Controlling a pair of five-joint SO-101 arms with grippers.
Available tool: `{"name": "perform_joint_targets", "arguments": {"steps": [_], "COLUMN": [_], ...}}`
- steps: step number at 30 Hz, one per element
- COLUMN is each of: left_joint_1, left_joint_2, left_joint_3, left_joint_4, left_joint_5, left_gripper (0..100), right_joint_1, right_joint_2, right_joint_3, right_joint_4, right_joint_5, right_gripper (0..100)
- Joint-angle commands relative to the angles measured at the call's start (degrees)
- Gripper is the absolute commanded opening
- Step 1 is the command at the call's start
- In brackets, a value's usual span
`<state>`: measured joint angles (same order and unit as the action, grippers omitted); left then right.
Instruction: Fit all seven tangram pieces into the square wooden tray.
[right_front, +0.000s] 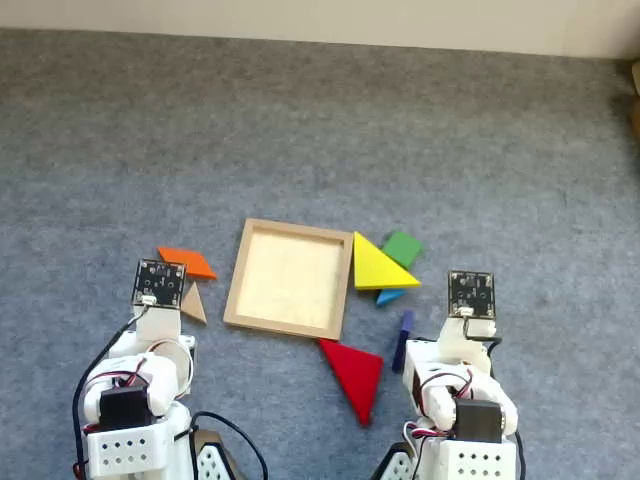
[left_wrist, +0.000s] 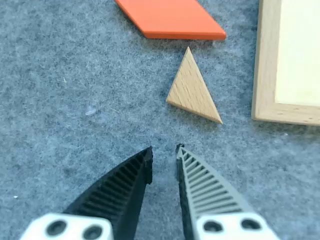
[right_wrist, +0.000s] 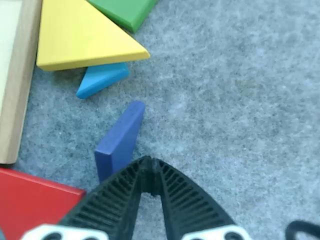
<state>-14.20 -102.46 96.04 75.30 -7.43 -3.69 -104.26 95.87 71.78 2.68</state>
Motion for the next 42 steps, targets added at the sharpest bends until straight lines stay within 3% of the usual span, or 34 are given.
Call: {"name": "perform_joint_targets", "arguments": {"steps": [1,23,30,34,42], "left_joint_1": [-0.5,-0.5,-0.5,-0.4,-0.4], "left_joint_2": [-1.6,-1.6,-1.6,-1.6,-1.7], "left_joint_3": [1.1,1.1,1.1,1.1,1.1], "left_joint_4": [0.3,0.3,0.3,0.3,0.3], "left_joint_5": [0.2,0.2,0.2,0.2,0.2], "left_gripper": [9,9,9,9,9], "right_joint_1": [0.7,-3.0,9.5,9.5,4.3], "right_joint_2": [-1.3,-1.3,-1.3,-1.2,14.6], "right_joint_3": [7.5,7.4,-8.0,-14.0,-27.2], "right_joint_4": [0.1,0.0,-3.8,-3.8,-0.5], "right_joint_5": [-0.3,-0.3,2.4,11.7,12.3], "right_gripper": [0.5,0.5,0.9,0.9,0.9]}}
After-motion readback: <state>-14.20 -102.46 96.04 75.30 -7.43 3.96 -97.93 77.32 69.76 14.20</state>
